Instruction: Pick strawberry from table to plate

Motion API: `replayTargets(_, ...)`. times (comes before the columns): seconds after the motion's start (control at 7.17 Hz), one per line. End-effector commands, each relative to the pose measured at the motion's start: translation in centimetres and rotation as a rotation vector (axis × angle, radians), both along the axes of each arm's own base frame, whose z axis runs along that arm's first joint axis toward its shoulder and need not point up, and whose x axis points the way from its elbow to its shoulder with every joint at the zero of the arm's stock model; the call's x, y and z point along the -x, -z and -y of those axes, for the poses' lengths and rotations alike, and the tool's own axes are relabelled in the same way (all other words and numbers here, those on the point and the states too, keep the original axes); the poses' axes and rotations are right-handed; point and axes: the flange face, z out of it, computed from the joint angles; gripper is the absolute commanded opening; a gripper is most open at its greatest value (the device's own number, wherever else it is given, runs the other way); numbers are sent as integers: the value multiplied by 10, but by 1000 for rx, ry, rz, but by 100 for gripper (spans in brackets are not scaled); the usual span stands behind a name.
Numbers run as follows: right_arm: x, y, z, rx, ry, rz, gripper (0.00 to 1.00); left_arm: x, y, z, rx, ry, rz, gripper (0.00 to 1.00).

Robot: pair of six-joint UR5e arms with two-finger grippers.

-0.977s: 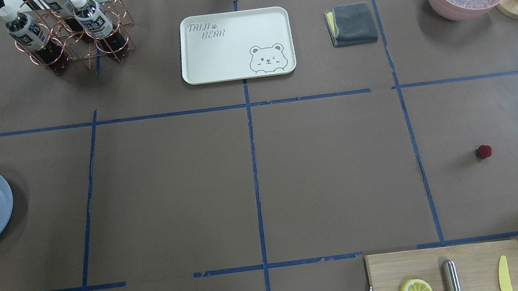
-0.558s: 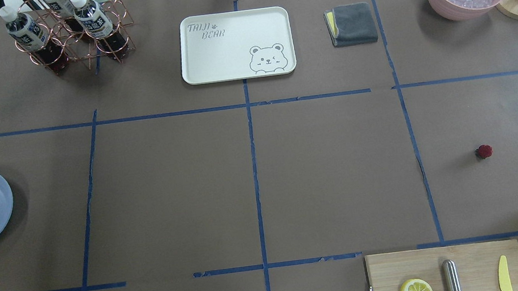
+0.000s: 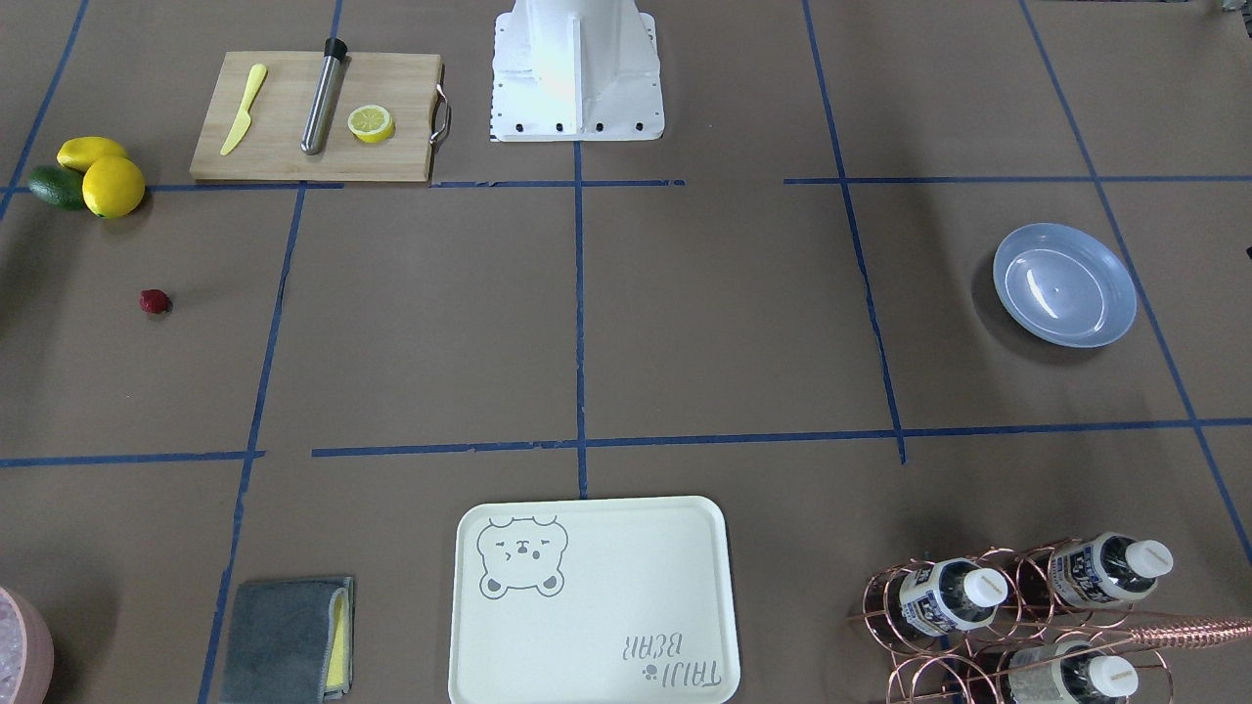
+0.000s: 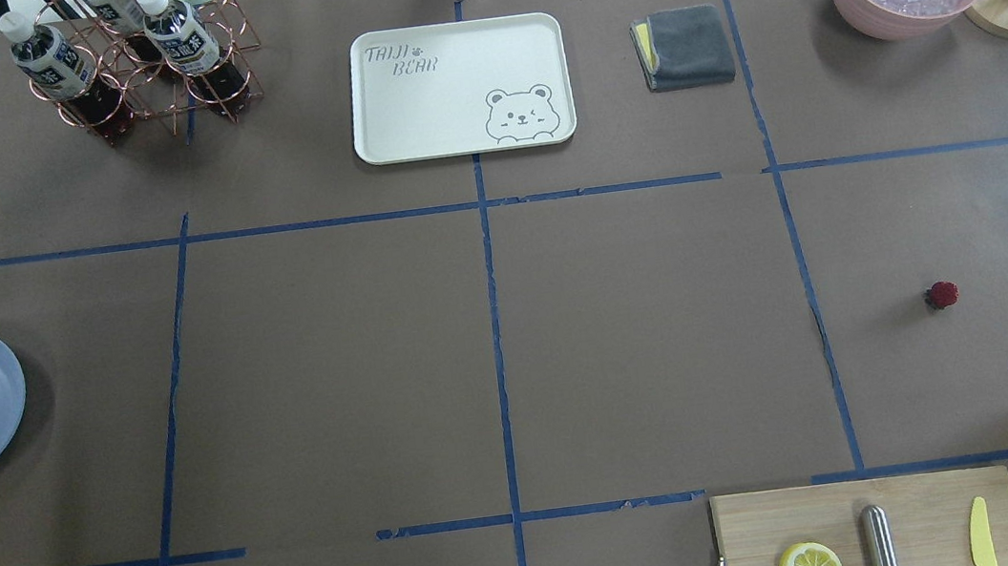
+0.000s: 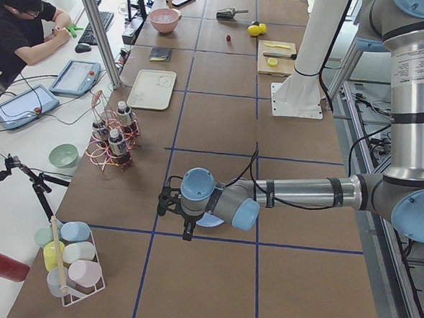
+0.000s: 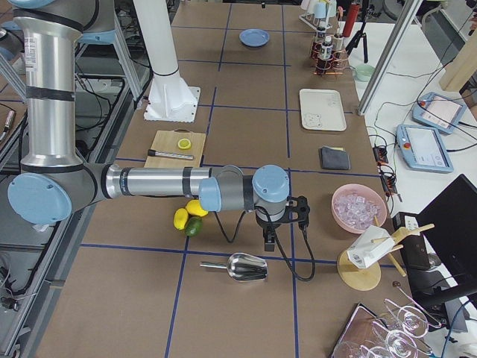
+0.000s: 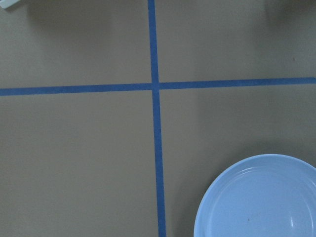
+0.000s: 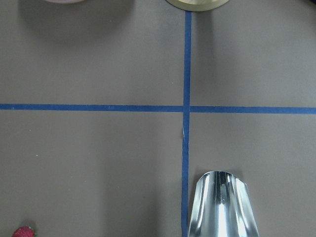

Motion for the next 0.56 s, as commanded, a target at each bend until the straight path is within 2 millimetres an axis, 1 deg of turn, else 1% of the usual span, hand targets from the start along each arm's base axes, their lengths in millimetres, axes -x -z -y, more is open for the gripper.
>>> replayTargets(0.0, 1, 0, 0, -2, 2, 2, 100, -29, -24, -23, 9, 22, -38, 100)
replayTargets(0.14, 2, 0, 0, -3, 5, 1, 100, -40, -35, -29, 12, 30, -57, 100)
replayTargets(0.42, 3, 0, 0, -3, 6, 1, 100, -74, -38, -33, 2, 54, -38, 100)
